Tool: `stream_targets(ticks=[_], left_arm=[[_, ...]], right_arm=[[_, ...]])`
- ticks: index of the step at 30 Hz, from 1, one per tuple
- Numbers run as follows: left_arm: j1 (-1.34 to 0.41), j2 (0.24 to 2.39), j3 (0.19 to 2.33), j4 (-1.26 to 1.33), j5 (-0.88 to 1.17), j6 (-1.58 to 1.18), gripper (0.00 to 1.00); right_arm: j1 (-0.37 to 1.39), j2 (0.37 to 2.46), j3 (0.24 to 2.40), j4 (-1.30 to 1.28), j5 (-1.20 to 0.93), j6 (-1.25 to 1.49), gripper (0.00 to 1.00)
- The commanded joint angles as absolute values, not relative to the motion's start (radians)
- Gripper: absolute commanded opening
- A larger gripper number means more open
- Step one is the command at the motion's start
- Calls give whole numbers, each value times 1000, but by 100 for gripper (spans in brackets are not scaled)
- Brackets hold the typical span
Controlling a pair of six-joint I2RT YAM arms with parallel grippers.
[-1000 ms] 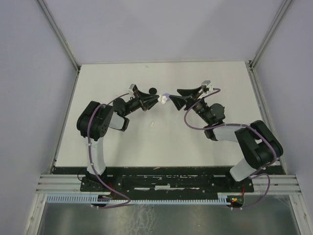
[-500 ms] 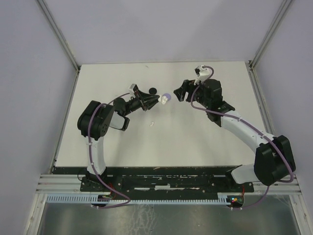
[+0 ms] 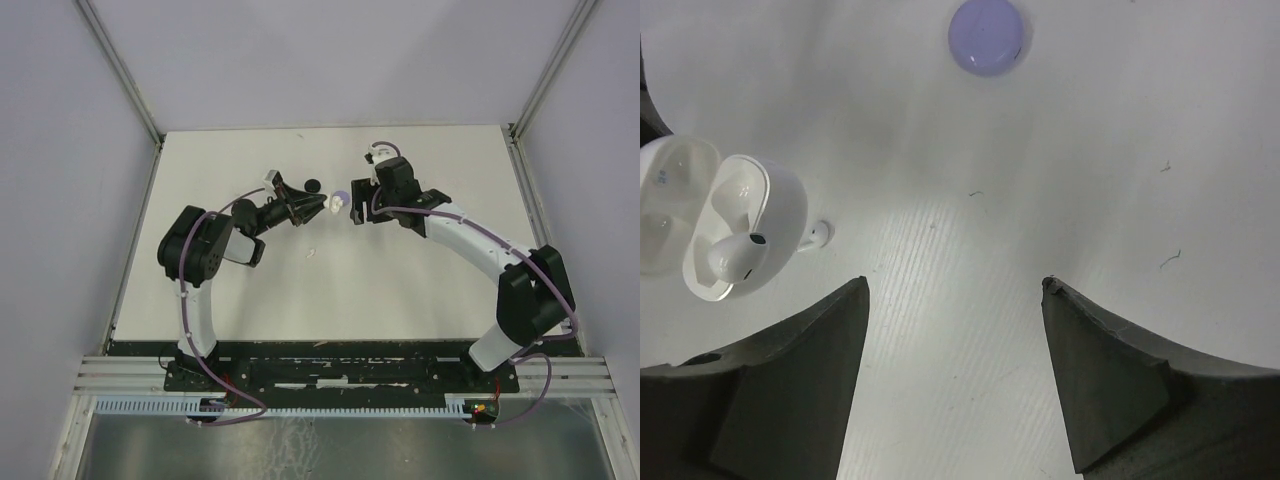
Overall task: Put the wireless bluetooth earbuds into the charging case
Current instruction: Place the earbud in the charging case.
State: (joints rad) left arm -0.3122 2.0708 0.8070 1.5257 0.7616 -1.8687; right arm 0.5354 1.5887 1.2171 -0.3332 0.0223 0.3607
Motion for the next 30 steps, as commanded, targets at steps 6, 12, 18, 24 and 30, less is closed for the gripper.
stream_targets(ticks=[6,12,18,24,30], left_arm=[[-338,2002,813,1561,774,-1763,3],[-351,2021,805,1561,778,-1758,3],[-355,2028,813,1551,781,-1750,3],[-362,2042,816,1531,782,-1733,3],[-366,2056,821,1518,782,-1724,3]], right_arm=[[567,1629,1313,-344,86,362,77],[571,1662,1361,-364,90,356,77],[577,1679,1398,-387,95,347,77],[584,1695,1439,-435,118,333,77],[595,1715,1477,-471,143,321,77]])
